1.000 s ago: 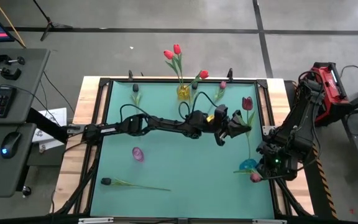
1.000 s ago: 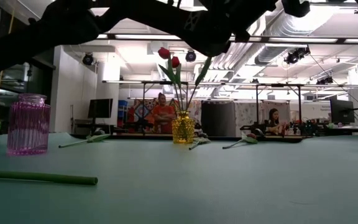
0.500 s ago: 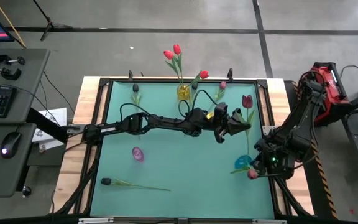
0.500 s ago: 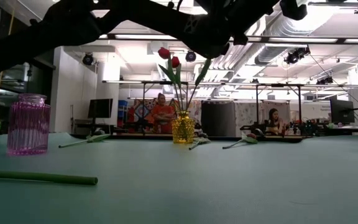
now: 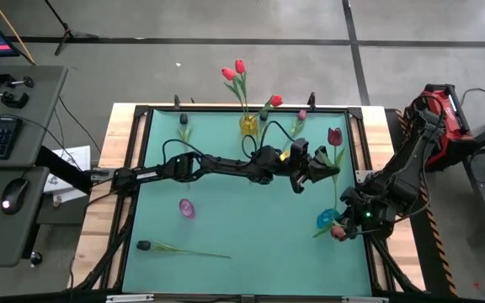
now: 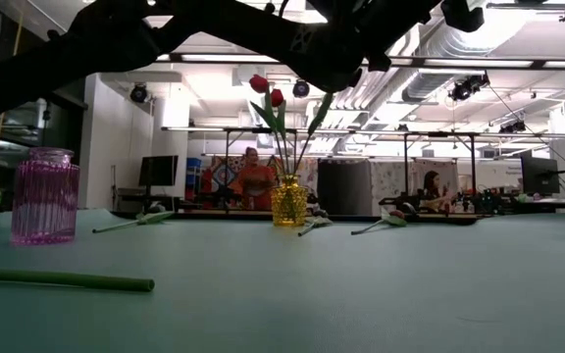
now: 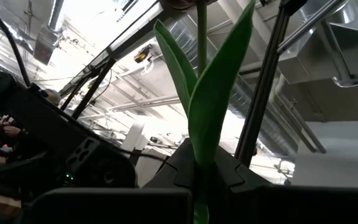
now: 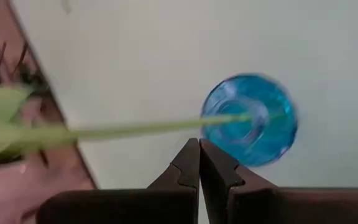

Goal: Sort flowers into vase by color
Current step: Put the left dark red tulip into the blue vase, then put the dark red tulip into the blue vase

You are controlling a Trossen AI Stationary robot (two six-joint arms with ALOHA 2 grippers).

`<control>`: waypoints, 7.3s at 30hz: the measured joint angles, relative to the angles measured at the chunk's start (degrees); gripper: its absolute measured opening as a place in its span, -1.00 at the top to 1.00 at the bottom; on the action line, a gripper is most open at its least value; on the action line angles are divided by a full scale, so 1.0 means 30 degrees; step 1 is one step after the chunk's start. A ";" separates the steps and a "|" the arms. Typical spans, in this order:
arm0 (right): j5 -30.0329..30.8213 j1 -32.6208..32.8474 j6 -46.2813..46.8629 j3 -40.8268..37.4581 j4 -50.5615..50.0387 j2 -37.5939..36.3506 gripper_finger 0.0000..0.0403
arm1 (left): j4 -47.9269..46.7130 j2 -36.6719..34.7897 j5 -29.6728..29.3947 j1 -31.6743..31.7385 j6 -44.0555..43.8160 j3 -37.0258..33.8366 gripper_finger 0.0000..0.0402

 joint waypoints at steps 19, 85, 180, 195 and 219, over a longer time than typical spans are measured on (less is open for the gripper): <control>0.0456 0.1770 -0.0907 0.5351 -0.6525 -0.1414 1.00 | 0.0720 0.0007 -0.1156 0.1767 -0.2526 -0.0007 1.00; 0.4131 0.1764 -0.7960 1.1500 -0.4420 -0.1394 1.00 | -0.6310 -0.0758 -0.6235 -0.1069 0.6215 0.0000 1.00; 0.6754 0.1711 -0.9838 1.1507 -0.3487 -0.1525 1.00 | -2.9106 -0.9962 0.3634 0.1695 1.4650 0.0022 -0.31; 1.3205 -0.0045 -0.7365 1.1515 -0.7787 -0.1517 1.00 | -3.9022 -1.0754 -0.1470 0.1230 1.4366 -0.0015 -0.28; 1.3317 -1.0329 -0.4897 1.1515 -1.1003 -0.0317 1.00 | -2.4090 -2.4767 -0.9359 0.3293 0.7725 -2.2716 -0.02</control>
